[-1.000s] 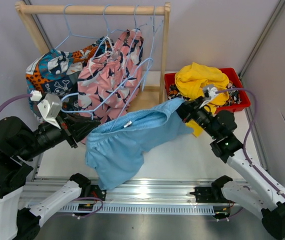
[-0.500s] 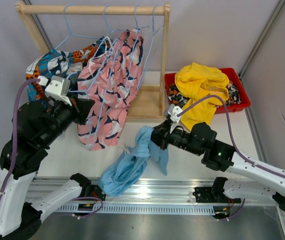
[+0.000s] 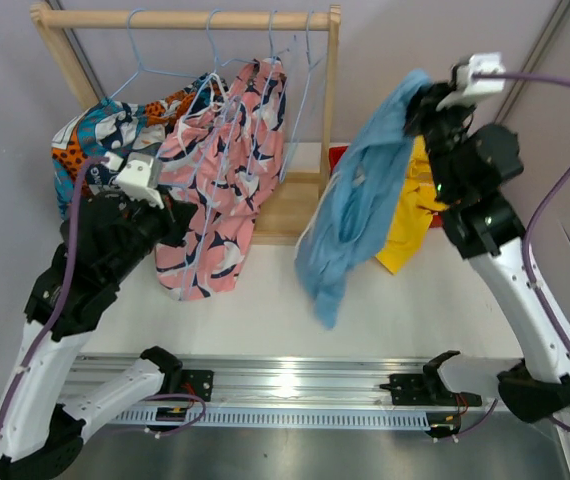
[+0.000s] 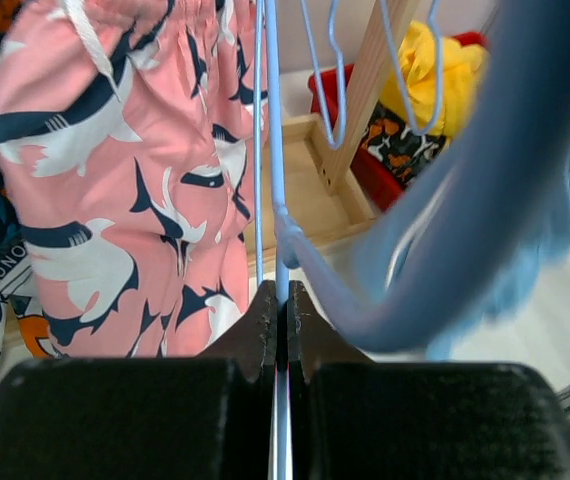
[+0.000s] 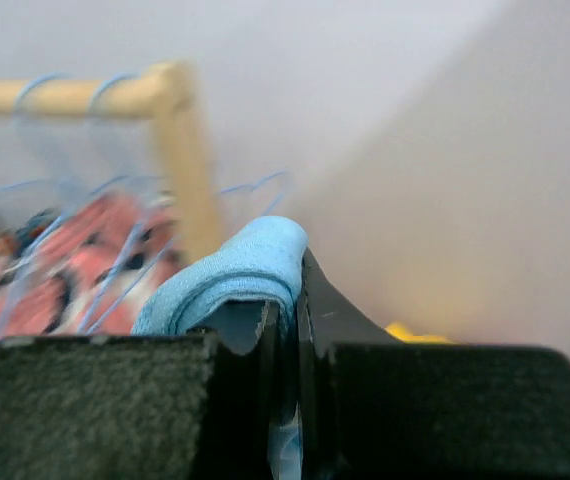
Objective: Remove the shorts from the hanger
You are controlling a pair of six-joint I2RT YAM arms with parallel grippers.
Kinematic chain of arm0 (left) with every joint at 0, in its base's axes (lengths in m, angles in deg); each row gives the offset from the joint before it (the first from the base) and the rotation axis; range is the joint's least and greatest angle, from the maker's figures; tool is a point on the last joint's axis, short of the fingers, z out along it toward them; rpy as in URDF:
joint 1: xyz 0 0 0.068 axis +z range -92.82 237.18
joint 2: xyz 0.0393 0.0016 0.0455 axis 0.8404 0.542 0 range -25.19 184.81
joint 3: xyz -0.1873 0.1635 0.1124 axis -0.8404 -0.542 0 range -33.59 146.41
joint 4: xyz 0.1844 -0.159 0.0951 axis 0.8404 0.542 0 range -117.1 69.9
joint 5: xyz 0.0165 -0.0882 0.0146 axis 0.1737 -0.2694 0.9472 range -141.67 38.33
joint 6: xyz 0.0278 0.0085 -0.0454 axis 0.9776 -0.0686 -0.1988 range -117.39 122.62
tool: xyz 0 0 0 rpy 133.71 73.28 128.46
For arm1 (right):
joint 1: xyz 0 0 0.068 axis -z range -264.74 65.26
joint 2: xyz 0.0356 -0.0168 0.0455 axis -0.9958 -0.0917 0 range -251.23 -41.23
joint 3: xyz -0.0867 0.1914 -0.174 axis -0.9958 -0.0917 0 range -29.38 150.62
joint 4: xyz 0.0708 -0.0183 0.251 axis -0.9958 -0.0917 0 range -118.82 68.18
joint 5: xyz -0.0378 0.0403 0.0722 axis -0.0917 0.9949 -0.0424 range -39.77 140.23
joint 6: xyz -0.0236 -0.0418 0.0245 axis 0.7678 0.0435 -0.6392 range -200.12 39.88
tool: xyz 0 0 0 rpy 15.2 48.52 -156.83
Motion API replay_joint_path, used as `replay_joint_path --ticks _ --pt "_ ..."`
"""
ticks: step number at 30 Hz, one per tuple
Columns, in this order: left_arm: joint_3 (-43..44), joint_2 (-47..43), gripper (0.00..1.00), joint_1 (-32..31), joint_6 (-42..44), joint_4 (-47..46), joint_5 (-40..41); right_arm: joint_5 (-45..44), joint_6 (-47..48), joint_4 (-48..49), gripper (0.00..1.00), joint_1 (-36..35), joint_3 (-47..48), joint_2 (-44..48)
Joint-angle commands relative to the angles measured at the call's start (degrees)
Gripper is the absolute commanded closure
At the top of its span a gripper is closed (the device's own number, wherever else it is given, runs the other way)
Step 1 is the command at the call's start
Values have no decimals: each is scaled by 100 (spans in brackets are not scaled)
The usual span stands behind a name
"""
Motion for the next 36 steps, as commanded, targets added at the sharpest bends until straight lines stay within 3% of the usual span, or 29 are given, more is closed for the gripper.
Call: replay_joint_path --ticks 1,6,10,16,18,19,20,21,26,36 --pt "-36 131 100 -30 33 -448 72 145 66 504 100 956 1095 -738" --pt "8 368 100 -21 130 -501 230 102 -5 872 100 1651 1730 -1610" --pt "78 667 100 -12 191 -579 318 -196 14 1514 100 1907 1265 -2040" --pt "667 1562 100 84 209 -756 397 -670 -380 1990 100 2048 -624 -2331" --pt "1086 1983 100 207 227 -764 397 -777 -618 1780 86 2056 -1257 -2323" --pt "1185 2125 100 251 235 -764 380 -812 -837 1674 71 2065 -1459 -2314" --pt "1299 2257 100 347 227 -773 354 -882 -1222 1447 16 2074 -1652 -2279" --pt "1613 2398 100 400 218 -764 275 -1057 -1461 1332 2 2083 -1994 -2209" --pt "2923 3364 100 497 270 -510 178 -1147 -2630 645 0 2057 -2953 -1717" --pt "5384 4928 100 506 121 -272 -499 -804 -3177 1005 1 1872 -5414 462"
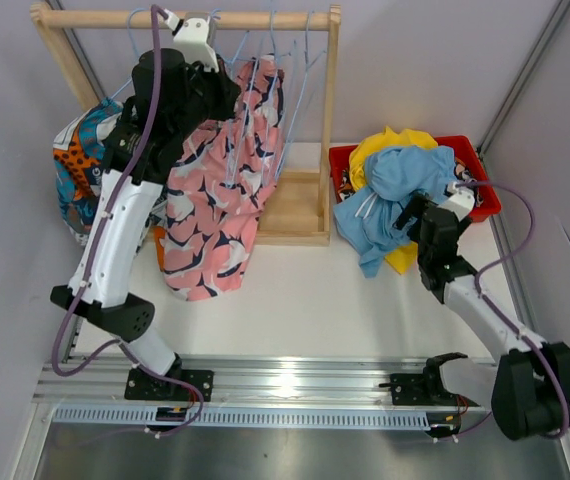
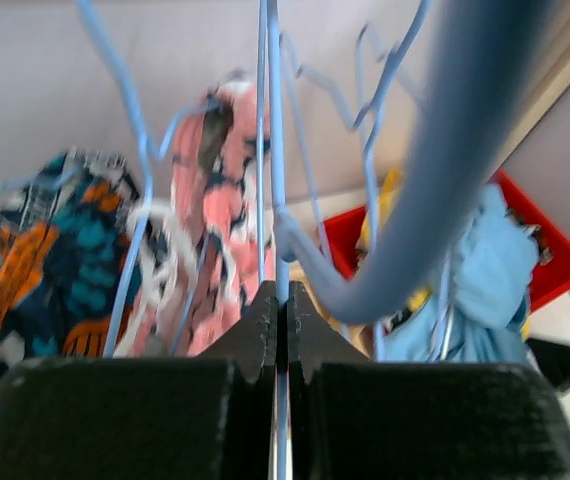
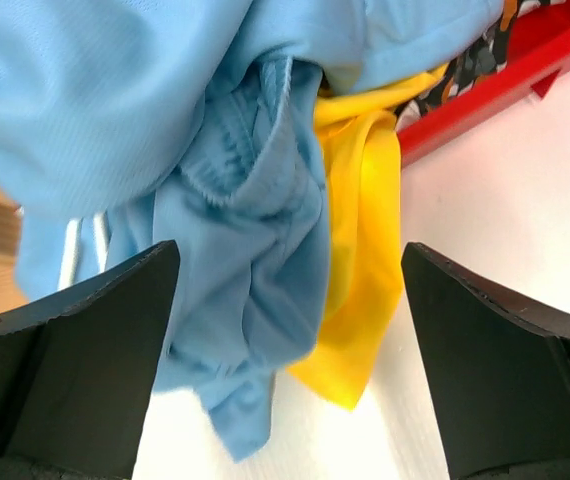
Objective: Remove the shorts from the hanger
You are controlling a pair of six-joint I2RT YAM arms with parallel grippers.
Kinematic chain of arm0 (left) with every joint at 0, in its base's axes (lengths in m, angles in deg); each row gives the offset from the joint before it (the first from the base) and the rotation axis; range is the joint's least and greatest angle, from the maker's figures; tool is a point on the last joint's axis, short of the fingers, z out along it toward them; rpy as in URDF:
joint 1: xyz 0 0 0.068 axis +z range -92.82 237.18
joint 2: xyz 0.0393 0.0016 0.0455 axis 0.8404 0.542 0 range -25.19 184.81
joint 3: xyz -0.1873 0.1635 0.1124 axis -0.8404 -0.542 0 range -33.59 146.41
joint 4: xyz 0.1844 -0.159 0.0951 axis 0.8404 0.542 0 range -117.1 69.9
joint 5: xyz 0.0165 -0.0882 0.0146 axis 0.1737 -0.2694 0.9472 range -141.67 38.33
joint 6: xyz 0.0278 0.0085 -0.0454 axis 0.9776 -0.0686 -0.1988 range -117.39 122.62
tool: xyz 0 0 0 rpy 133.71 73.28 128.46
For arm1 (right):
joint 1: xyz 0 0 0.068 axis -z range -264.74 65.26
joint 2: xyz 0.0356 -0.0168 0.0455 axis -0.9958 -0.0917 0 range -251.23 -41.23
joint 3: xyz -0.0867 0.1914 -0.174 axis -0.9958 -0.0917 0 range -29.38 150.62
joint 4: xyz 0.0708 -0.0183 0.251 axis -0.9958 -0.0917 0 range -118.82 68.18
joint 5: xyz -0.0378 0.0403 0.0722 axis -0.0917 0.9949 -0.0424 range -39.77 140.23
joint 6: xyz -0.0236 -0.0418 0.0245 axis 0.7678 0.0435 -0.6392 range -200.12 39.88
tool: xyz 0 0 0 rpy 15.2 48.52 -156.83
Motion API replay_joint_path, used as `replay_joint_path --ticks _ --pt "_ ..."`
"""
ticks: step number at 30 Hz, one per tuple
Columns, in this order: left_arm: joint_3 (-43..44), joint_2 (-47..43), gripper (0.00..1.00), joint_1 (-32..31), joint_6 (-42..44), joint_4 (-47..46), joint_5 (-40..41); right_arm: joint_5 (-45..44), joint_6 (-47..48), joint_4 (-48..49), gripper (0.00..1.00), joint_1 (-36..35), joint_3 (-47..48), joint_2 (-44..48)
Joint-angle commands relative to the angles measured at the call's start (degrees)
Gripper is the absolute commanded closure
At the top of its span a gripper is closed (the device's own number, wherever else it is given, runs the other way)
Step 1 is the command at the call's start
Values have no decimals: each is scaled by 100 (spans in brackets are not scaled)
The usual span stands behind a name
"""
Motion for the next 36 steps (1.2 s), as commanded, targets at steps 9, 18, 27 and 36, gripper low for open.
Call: replay_joint_path --ticks 9,18,27,36 --pt "1699 1374 100 32 -446 -909 -880 286 -656 297 0 -52 -1280 1401" --pt "1938 2139 100 6 -684 -1490 -731 550 -840 367 1 -87 -1676 1789" --pt "1483 1799 86 -135 -430 -1174 -414 612 -876 157 1 -166 -1729 1947" --pt "296 51 36 -232 -298 -709 -546 480 -981 -528 1 -271 -1659 2588"
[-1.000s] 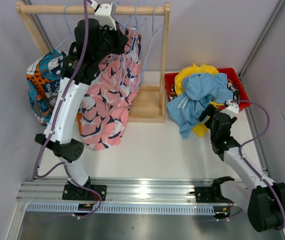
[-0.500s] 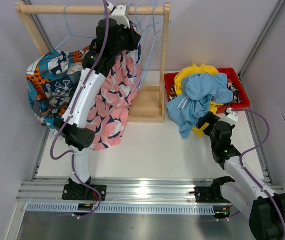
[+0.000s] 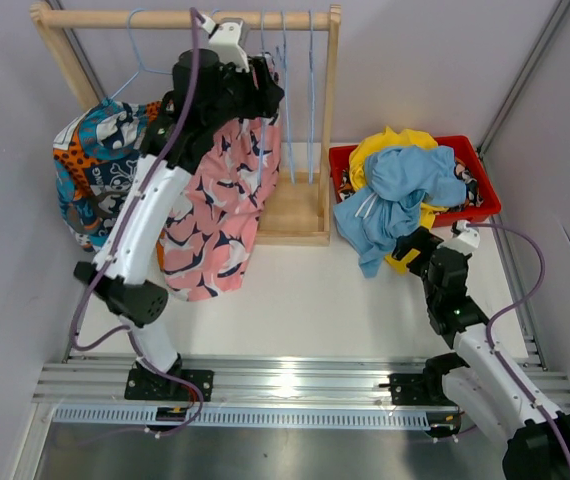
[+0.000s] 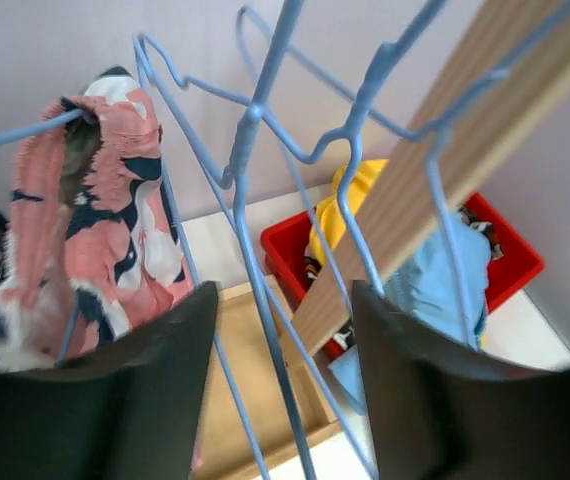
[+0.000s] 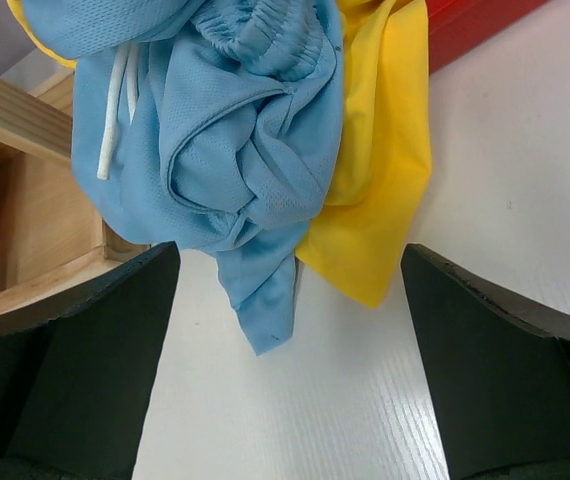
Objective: Remove the shorts from the hanger
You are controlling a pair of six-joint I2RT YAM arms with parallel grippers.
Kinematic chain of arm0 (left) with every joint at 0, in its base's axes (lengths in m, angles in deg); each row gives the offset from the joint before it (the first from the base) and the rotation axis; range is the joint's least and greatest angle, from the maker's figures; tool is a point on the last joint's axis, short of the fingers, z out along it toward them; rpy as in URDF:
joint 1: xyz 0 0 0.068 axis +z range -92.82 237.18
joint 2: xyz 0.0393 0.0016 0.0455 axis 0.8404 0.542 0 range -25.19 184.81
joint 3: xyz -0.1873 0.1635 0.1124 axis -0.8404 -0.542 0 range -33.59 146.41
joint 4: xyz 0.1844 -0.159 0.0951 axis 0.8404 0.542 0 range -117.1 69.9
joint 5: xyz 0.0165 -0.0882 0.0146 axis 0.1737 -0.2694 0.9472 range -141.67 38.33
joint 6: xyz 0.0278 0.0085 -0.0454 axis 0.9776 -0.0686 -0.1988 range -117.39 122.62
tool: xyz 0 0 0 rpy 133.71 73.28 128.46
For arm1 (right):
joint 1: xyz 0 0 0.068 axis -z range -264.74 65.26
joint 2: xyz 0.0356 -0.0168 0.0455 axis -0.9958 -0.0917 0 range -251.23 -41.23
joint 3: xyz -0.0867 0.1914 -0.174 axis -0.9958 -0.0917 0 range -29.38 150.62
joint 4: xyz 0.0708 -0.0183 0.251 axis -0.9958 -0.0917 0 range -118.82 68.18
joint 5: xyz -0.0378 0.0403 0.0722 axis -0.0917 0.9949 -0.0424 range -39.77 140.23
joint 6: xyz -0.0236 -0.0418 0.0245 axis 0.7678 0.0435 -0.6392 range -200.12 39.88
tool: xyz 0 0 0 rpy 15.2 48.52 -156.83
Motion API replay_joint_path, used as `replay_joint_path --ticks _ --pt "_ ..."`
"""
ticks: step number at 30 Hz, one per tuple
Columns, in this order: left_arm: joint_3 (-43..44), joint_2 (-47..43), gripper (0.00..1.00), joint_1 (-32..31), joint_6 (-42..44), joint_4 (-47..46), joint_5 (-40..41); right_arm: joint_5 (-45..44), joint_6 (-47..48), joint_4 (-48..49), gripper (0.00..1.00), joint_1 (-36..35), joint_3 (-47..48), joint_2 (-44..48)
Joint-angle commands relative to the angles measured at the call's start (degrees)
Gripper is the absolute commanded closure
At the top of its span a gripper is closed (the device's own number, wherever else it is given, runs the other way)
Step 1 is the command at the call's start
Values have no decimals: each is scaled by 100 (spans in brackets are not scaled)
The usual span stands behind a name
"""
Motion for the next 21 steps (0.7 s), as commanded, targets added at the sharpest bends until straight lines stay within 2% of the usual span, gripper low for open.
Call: replay_joint_path --ticks 1,4,7,10,14,17,21 --pt "-217 -1247 33 -35 148 6 -33 -150 -140 -293 0 -53 92 256" --pt "-646 -1783 24 -26 341 -11 230 -97 -201 -398 0 -88 83 415" --pt "-859 -2233 19 -9 700 59 730 -97 -280 -425 1 -176 74 468" --pt "-868 -2356 18 79 912 243 968 -149 -316 -425 1 -272 100 477" --pt "-1515 -2584 17 220 1062 -2 1285 -255 -316 -625 0 -430 101 538" --pt "-1790 -2638 16 430 1062 -169 1208 -308 -298 -697 1 -501 127 599" --pt "-1782 -2296 20 755 983 -143 988 -369 -263 -768 0 -545 109 644"
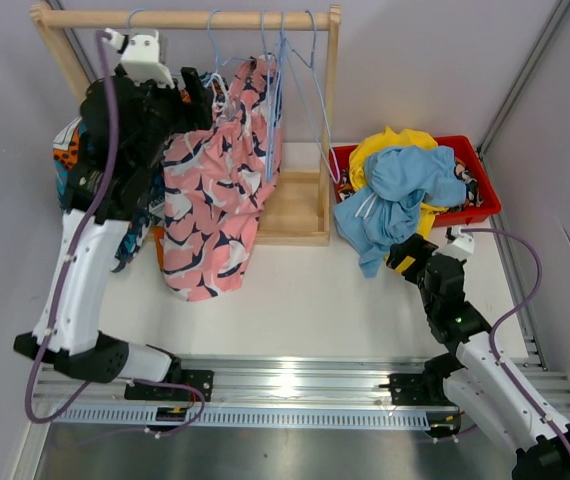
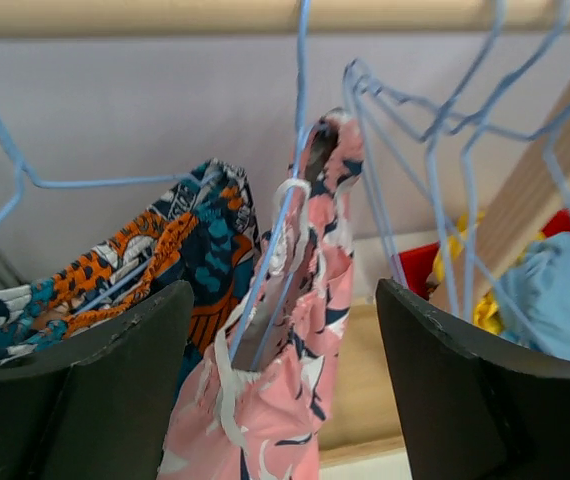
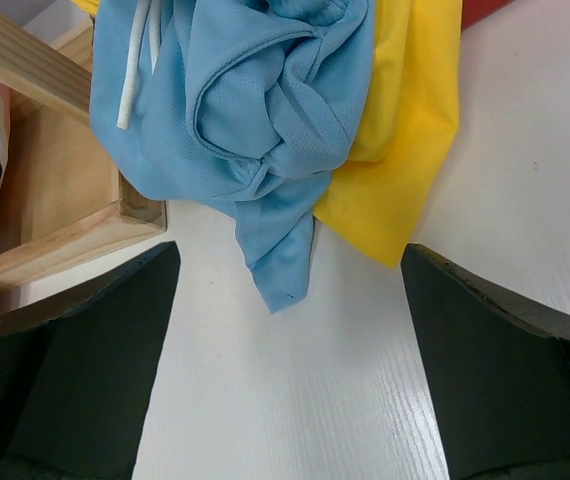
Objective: Remove the shorts from the hanger
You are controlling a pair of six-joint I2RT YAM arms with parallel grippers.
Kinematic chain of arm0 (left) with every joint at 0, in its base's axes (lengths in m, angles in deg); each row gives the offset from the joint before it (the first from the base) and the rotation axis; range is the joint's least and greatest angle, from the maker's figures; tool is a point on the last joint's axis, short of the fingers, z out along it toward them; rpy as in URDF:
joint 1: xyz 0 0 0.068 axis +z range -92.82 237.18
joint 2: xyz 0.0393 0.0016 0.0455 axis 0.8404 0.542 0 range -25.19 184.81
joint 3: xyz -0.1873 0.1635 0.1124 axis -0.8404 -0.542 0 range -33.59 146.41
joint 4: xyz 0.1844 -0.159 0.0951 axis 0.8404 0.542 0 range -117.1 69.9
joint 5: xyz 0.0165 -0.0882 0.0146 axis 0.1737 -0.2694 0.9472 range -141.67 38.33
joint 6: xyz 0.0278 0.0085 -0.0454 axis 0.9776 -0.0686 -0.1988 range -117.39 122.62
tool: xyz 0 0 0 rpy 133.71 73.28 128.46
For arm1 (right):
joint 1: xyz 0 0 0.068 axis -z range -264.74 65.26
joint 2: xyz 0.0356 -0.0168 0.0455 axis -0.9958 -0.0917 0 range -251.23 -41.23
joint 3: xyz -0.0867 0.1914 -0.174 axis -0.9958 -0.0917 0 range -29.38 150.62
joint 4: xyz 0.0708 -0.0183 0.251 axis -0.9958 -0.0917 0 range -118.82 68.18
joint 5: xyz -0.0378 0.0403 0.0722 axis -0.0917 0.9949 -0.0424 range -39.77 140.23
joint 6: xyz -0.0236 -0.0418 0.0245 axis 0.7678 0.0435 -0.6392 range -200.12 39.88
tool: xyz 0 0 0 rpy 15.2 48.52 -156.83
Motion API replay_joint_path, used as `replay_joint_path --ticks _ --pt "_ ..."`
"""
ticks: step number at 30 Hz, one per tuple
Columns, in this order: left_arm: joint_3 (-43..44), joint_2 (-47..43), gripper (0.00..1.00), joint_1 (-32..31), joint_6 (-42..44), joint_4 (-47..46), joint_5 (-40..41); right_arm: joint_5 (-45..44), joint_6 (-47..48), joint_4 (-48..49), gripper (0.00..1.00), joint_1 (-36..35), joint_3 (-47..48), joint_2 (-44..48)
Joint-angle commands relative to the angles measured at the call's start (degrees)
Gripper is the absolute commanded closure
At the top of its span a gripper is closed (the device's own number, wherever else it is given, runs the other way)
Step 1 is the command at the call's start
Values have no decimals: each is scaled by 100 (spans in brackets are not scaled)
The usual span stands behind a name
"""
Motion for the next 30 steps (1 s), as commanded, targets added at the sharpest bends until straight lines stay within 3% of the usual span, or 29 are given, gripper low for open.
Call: replay_joint_path --ticks 1,11,18,30 --pt "-58 363 21 264 52 -18 -123 -240 -75 -51 1 -44 101 110" --pt "531 1048 27 510 -115 131 -536 -284 -57 37 0 -71 -49 102" --pt "532 1145 47 519 -150 166 -598 -346 13 116 0 -62 -137 40" --pt "365 1110 53 511 -133 210 -537 -390 83 107 1 -53 -146 67"
